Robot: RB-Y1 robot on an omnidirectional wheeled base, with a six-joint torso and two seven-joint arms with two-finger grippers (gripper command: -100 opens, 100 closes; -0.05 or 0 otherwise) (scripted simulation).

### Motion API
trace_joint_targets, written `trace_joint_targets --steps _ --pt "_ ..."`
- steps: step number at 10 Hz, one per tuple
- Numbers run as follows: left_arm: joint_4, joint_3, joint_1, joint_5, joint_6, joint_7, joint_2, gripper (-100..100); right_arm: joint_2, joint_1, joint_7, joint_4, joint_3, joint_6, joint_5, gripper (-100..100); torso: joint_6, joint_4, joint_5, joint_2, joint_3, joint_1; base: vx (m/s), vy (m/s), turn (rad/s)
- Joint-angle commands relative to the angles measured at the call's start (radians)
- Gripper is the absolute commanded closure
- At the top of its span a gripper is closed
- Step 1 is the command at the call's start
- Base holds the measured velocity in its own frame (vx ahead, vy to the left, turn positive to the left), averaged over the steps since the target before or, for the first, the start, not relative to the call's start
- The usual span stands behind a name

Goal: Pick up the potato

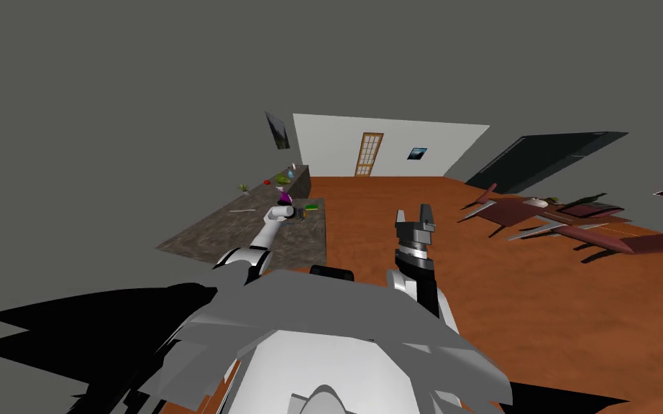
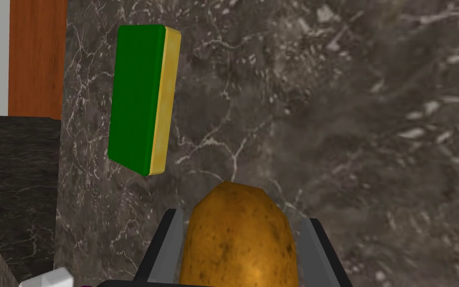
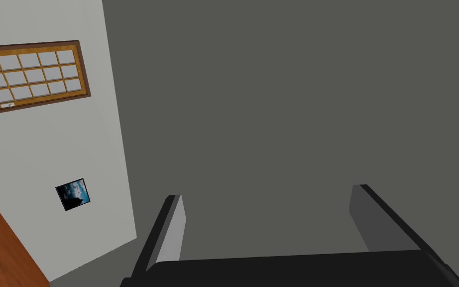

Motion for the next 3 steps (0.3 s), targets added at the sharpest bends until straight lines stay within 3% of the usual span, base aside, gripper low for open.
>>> trace_joint_targets --steps 1,2,3 --pt "-0.043 -0.024 0.005 -0.002 0.021 0.001 -0.020 100 0.000 0.000 0.000 0.000 0.000 0.000 0.000 0 0.000 0.000 0.000 0.000 0.000 0.000 0.089 -0.017 0.308" --pt "-0.038 -0.012 0.009 0.004 0.021 0.001 -0.007 100 0.000 0.000 0.000 0.000 0.000 0.000 0.000 0 0.000 0.000 0.000 -0.001 0.000 0.000 0.041 -0.012 0.063" --pt "-0.042 -0.012 0.010 0.004 0.025 0.001 -0.007 0 0.000 0.000 0.000 0.000 0.000 0.000 0.000 0 0.002 0.000 0.000 0.000 0.000 0.001 0.006 -0.002 -0.008"
